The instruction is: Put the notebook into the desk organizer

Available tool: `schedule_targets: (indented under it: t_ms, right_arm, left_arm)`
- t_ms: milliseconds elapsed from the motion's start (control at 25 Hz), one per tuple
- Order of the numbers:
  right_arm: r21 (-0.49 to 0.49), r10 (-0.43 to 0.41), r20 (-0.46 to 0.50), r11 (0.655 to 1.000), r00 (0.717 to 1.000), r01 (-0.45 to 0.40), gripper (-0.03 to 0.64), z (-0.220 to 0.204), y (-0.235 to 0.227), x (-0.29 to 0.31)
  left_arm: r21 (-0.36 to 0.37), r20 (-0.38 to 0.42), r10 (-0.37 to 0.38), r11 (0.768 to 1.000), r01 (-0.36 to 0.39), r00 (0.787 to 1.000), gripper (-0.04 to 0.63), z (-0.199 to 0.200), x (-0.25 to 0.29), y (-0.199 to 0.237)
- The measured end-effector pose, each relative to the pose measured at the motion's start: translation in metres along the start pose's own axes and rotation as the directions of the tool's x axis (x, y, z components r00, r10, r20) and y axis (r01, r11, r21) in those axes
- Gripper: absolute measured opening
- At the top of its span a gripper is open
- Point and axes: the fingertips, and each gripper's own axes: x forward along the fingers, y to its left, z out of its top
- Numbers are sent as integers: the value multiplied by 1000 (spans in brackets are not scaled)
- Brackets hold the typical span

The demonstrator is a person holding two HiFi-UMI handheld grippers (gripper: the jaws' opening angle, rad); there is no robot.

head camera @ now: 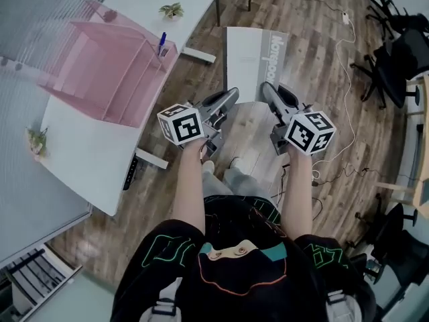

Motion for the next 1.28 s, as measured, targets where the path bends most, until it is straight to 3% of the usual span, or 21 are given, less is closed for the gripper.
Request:
schedule_targets:
  t_ms: [160, 400, 600, 800, 1040, 1280]
  right_arm:
    - [-12, 86, -53, 996, 995, -87, 32, -11, 18, 29]
    - [-18, 205, -128, 978, 970, -209, 32, -29, 52, 64]
    - [-26, 316, -204, 944, 926, -328, 35, -47, 91, 92]
    - [-6, 359, -273, 927, 893, -374, 41, -69, 115, 117]
    - [7, 425, -329, 894, 843, -448, 44, -92, 151, 135]
    - [6, 468, -351, 867, 811, -497, 49, -95, 185, 155]
  left_arm:
    - [-13, 70, 81, 997, -80, 994, 3, 6, -28, 17]
    - [-62, 180, 178, 984, -170, 967, 3, 11, -73, 34]
    - [-111, 280, 259, 965, -237, 924, 3, 12, -121, 41]
    - [-146, 303, 331, 943, -300, 893, 3, 8, -154, 56]
    - [-204, 366, 388, 920, -334, 846, 3, 1, -198, 65]
    - [-252, 434, 390, 918, -307, 812, 3, 14, -229, 64]
